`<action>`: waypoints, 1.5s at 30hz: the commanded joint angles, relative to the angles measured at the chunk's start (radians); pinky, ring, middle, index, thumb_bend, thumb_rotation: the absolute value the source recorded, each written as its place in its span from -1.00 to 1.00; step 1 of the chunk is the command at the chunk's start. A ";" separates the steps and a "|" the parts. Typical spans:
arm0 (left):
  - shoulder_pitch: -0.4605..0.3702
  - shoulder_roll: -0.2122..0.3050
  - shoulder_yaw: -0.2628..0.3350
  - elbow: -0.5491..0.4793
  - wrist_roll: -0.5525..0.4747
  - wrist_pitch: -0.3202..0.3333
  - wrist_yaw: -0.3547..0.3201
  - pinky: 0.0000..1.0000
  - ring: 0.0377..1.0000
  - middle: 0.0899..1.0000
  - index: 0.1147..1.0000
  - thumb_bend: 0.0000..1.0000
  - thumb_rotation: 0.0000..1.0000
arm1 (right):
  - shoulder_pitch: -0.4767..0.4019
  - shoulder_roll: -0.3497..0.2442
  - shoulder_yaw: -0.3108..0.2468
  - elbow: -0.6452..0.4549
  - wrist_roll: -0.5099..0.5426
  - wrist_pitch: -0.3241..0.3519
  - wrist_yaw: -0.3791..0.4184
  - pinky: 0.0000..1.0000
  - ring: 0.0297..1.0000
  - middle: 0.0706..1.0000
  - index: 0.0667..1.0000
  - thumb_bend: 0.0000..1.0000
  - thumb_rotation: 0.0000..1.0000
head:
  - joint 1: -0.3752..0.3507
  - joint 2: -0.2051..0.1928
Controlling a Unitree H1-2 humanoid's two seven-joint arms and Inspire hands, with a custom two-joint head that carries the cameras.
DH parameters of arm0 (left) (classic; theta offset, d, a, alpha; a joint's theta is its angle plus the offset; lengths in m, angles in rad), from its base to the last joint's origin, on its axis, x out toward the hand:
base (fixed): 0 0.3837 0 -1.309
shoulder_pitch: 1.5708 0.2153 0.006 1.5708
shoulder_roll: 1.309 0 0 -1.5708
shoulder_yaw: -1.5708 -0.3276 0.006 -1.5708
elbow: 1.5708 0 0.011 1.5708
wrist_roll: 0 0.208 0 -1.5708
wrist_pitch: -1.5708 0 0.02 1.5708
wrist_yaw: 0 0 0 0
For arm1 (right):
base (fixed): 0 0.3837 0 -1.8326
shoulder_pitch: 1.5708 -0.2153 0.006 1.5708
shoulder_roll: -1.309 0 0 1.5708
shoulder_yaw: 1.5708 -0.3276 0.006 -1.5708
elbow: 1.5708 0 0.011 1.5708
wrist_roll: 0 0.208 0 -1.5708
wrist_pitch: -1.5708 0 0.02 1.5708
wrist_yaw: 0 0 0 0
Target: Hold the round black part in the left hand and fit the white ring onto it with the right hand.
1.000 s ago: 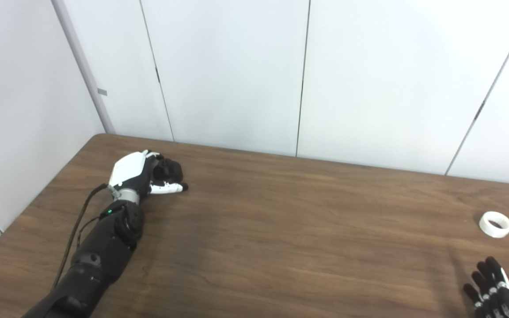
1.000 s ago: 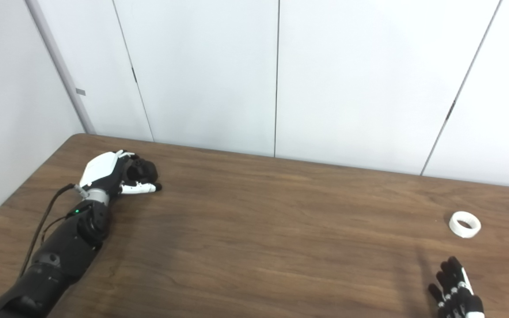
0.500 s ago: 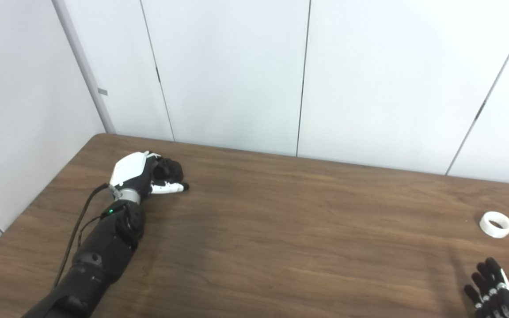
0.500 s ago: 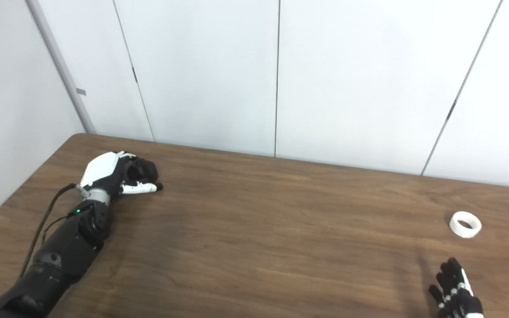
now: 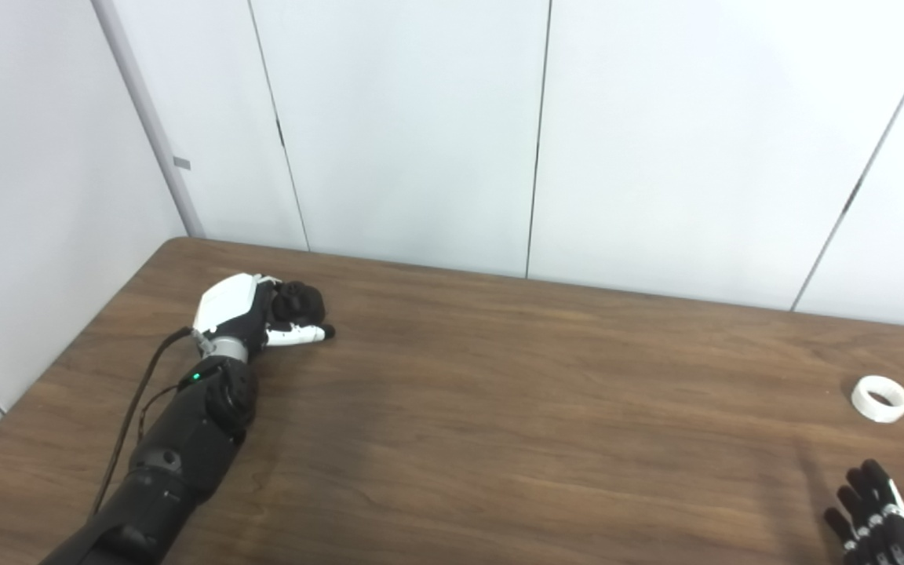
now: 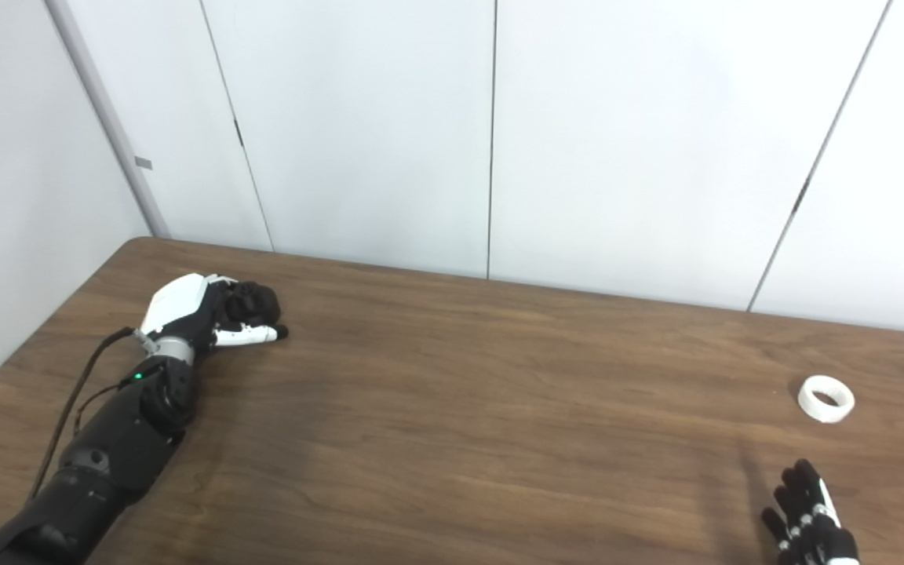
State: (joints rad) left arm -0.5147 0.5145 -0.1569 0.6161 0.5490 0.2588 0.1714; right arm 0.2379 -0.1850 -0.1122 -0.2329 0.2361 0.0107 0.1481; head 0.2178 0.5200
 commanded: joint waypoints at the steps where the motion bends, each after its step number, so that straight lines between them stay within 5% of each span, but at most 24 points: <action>1: -0.045 0.019 0.001 -0.014 0.010 0.003 -0.001 1.00 1.00 0.83 0.50 0.78 -0.30 | 0.039 -0.009 0.001 0.007 0.002 0.054 0.001 1.00 1.00 1.00 1.00 0.27 1.00 | 0.001 0.003; 13: -0.048 0.011 0.021 -0.004 -0.028 -0.045 0.025 1.00 0.97 0.76 0.34 0.70 -0.48 | 0.043 -0.012 0.002 -0.004 0.007 0.059 0.003 1.00 1.00 1.00 1.00 0.24 1.00 | 0.005 0.007; 17: -0.049 -0.008 0.060 0.013 -0.074 -0.117 0.063 1.00 0.90 0.66 0.13 0.62 -0.78 | 0.046 -0.014 0.003 -0.007 0.002 0.059 0.001 1.00 1.00 1.00 1.00 0.24 1.00 | 0.006 0.010; 19: -0.049 -0.013 0.070 0.017 -0.083 -0.135 0.070 1.00 0.88 0.63 -0.09 0.17 -0.86 | 0.048 -0.014 0.003 -0.010 0.002 0.061 -0.001 1.00 1.00 1.00 1.00 0.23 1.00 | 0.006 0.011; 22: -0.050 -0.016 0.075 0.027 -0.085 -0.166 0.092 1.00 0.81 0.57 -0.15 0.06 -0.90 | 0.050 -0.014 0.001 -0.010 -0.001 0.059 -0.004 1.00 1.00 1.00 1.00 0.22 1.00 | 0.007 0.011; 30: -0.048 0.004 0.033 0.051 -0.008 -0.216 0.158 1.00 0.74 0.47 -0.17 0.04 -0.93 | 0.049 -0.016 -0.003 -0.007 0.008 0.058 -0.005 1.00 1.00 1.00 1.00 0.22 1.00 | 0.008 0.012; 45: -0.028 0.021 0.001 0.013 0.055 -0.214 0.166 1.00 0.75 0.48 -0.16 0.04 -0.92 | 0.047 -0.018 -0.001 -0.007 0.006 0.061 -0.006 1.00 1.00 1.00 1.00 0.23 1.00 | 0.008 0.017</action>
State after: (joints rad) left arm -0.5115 0.5018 -0.1568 0.6611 0.5853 0.0571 0.3104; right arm 0.2482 -0.1913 -0.1131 -0.2456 0.2504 0.0206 0.1431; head 0.2255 0.5354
